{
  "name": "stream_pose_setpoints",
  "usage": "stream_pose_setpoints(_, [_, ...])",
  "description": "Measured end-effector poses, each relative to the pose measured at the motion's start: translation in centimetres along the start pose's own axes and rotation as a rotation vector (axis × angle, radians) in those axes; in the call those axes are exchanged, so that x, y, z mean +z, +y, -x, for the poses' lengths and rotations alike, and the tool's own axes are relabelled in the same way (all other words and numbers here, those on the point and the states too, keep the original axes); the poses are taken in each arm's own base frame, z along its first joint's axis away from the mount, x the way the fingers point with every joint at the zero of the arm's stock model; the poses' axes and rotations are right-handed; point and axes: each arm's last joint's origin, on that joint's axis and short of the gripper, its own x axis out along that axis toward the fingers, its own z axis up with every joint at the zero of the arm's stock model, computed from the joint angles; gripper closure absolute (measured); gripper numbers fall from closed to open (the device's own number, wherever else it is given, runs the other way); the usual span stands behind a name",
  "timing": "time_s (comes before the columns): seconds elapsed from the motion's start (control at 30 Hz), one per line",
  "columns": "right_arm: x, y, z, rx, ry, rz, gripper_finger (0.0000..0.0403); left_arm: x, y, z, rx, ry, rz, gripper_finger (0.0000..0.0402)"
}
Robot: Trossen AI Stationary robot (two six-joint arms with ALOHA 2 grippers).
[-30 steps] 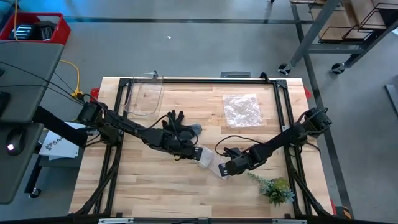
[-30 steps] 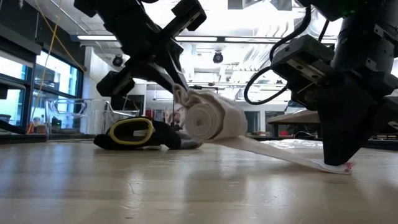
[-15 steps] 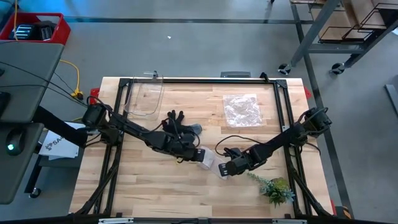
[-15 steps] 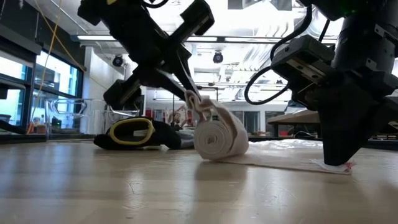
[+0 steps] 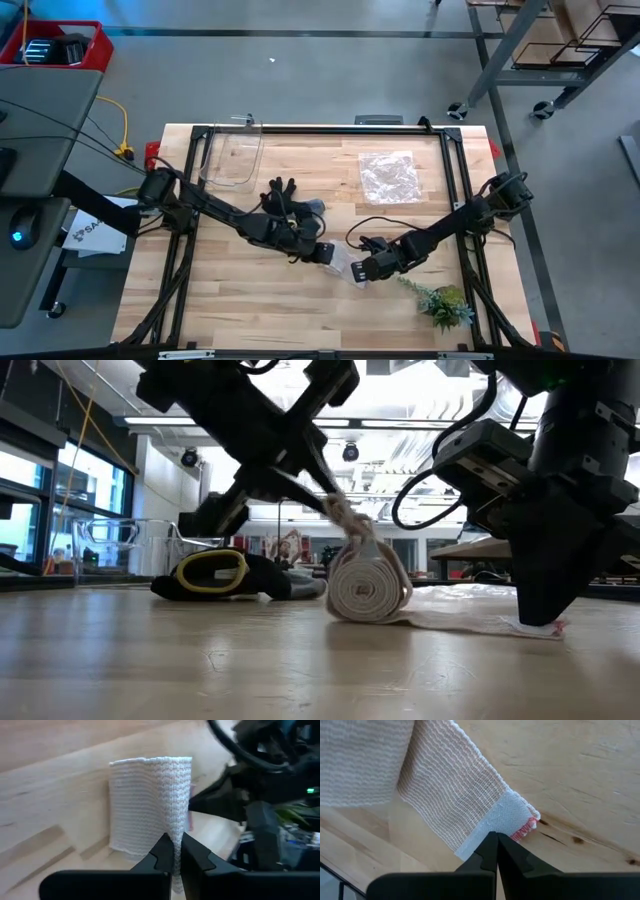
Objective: Roll bandage
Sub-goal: Roll the white-brown bandage
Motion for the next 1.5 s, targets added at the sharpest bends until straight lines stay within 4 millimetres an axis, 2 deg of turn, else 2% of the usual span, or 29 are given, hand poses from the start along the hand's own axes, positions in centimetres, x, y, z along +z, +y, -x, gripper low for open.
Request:
stream_pose_setpoints(0.47, [0.0,0.0,0.0,0.003,-0.003,0.002,0.0403,-0.4,0.3,-2.0,-0.075,0.064,0.006,0.0338])
stream_pose_setpoints(0.67, [0.0,0.1,0.0,0.009,-0.010,0.001,0.0403,-0.5,0.6,-3.3,-0.139,0.121,0.008,0.0301])
stream_pose_setpoints(0.97, [0.0,0.1,0.0,0.012,-0.008,0.024,0.0403,0.0,0.5,-3.4,-0.161,0.093,-0.020,0.0243])
stream_pose_setpoints(1.13, [0.0,0.1,0.0,0.012,-0.007,0.027,0.0403,1.3,0.1,-2.7,-0.175,0.089,-0.057,0.0231])
stream_pose_setpoints(1.5, [-0.2,-0.1,0.0,-0.009,-0.010,0.035,0.0403,5.2,-0.6,2.0,-0.063,0.028,-0.259,0.0229])
